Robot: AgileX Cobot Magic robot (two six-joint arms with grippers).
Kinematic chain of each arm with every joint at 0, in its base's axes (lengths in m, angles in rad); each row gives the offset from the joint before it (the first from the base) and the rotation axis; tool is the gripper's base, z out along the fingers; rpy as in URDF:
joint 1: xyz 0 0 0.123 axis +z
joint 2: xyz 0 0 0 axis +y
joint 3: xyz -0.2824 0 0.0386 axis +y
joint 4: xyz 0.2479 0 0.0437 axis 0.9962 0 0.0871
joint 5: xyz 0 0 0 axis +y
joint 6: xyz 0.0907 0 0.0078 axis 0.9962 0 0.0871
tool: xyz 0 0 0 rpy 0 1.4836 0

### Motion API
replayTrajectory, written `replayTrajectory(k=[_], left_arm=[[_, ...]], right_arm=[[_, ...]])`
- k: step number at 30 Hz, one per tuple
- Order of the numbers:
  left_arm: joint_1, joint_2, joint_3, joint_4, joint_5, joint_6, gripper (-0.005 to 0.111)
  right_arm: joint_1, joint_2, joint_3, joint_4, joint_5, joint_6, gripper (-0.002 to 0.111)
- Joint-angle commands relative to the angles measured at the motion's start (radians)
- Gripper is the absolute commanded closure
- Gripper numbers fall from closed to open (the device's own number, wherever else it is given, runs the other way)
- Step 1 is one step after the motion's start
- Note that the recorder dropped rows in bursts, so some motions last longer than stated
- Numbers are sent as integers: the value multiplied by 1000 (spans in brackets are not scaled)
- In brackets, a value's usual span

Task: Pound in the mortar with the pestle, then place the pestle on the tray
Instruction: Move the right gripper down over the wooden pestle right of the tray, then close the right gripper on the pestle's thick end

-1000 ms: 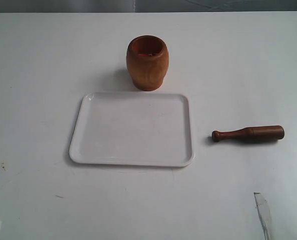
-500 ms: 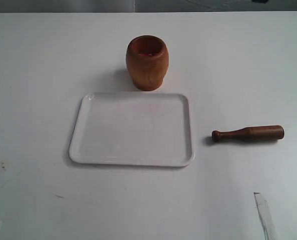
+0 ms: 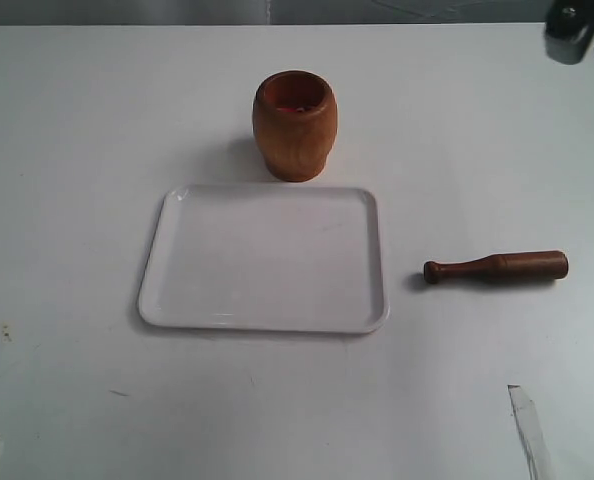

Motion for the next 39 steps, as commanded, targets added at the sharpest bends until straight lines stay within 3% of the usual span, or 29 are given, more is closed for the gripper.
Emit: replayTrajectory(k=[1, 5, 10, 13, 14, 16, 17, 25, 39], left_arm=[[-8, -1, 1, -7, -3, -8, 107], [-8, -1, 1, -7, -3, -8, 107], [-8, -1, 1, -7, -3, -8, 107], [-8, -1, 1, -7, -3, -8, 107], [-8, -1, 1, -7, -3, -8, 107], [-8, -1, 1, -7, -3, -8, 107], [-8, -1, 1, -7, -3, -8, 107], [-8, -1, 1, -7, -3, -8, 107], [-8, -1, 1, -7, -3, -8, 107]], right_arm=[[58, 11, -6, 332, 23, -261, 108], [120, 50, 59, 353, 23, -504, 108], [144, 137, 68, 346, 23, -517, 107], [144, 186, 68, 316, 18, -517, 93], [144, 222, 68, 293, -3, -518, 77], [144, 277, 68, 287, -51, -504, 58], [144, 293, 68, 294, -78, -500, 55], [144, 445, 68, 303, -148, -492, 61], [144, 467, 68, 211, -192, -396, 64]])
